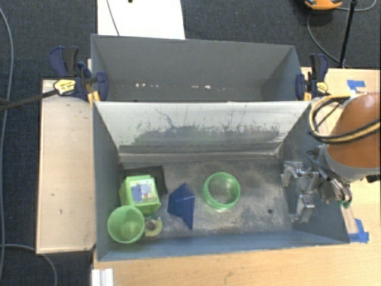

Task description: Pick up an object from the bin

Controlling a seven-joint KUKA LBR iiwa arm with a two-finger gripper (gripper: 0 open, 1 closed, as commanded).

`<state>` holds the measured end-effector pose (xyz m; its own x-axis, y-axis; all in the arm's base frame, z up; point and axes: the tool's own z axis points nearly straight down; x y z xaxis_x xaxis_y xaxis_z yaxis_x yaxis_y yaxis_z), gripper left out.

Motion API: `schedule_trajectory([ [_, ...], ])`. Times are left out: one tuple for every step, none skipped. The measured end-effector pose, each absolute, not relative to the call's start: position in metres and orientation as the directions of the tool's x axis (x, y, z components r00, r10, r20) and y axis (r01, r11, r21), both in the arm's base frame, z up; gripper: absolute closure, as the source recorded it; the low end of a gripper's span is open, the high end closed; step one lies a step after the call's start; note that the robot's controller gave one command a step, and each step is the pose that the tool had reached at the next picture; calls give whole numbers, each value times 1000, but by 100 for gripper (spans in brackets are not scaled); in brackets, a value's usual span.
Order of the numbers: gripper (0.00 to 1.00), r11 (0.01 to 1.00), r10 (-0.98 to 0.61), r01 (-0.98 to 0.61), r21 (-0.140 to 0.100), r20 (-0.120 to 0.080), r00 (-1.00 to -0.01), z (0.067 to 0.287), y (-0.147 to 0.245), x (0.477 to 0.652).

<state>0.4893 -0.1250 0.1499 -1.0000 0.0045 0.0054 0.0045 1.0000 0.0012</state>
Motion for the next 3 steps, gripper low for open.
schedule_trajectory([
  [0,1000,0,0,-1,-3,-1000,154,-124,491],
  [0,988,-153,-153,-4,-7,-988,119,-91,507],
  [0,869,-495,-495,4,3,-869,105,-52,511],
])
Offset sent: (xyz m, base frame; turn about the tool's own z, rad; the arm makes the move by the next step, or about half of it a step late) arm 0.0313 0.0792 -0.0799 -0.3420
